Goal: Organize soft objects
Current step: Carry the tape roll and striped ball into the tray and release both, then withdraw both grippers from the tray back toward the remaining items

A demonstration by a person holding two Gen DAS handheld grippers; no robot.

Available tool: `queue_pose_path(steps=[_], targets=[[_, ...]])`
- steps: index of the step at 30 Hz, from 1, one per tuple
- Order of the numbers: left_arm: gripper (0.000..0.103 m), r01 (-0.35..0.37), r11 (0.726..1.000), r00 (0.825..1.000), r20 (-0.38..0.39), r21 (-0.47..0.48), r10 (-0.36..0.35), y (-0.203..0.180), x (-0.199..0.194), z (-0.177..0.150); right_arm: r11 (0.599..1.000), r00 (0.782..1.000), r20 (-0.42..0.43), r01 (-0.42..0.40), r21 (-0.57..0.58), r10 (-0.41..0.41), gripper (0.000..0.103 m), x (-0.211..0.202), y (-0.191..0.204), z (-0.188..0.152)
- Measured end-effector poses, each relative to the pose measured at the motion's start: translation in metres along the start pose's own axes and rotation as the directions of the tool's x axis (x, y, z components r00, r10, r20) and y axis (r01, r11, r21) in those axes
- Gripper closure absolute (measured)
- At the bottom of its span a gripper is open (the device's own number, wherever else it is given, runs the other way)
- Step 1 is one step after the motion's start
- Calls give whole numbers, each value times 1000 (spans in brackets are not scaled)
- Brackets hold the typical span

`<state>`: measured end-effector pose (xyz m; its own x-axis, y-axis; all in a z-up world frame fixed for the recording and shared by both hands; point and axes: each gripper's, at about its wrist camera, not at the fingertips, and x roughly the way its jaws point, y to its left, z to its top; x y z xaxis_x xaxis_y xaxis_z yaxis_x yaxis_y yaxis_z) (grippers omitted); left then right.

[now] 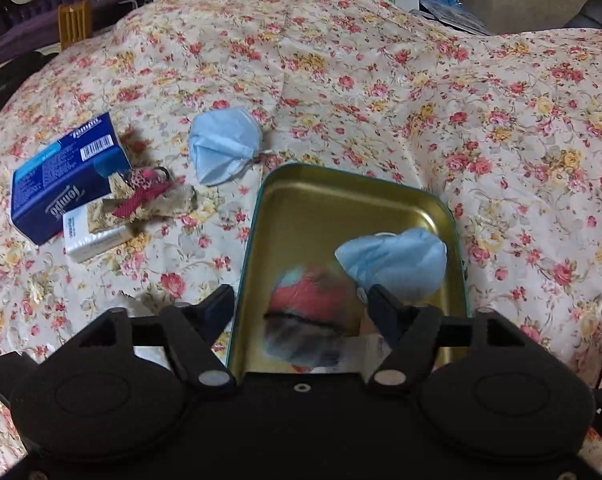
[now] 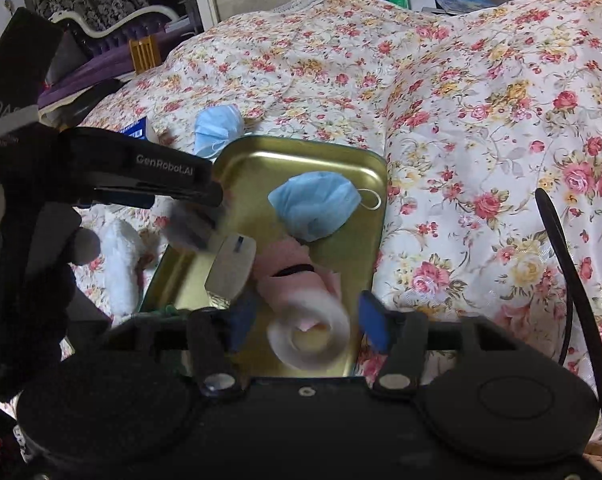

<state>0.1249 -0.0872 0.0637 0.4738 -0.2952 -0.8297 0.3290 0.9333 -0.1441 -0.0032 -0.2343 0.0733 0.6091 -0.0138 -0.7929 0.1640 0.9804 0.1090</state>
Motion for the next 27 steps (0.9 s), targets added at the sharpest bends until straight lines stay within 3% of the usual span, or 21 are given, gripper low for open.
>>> queue_pose_path(steps=[12, 27], targets=[[26, -115, 993, 993, 0, -37, 116, 39, -22, -18, 999, 999, -22, -31, -25, 30, 42, 1, 5, -11], [25, -248, 948, 968, -7, -201, 252, 128, -33, -31, 995, 998, -17, -60, -84, 58, 41, -1, 31, -6]])
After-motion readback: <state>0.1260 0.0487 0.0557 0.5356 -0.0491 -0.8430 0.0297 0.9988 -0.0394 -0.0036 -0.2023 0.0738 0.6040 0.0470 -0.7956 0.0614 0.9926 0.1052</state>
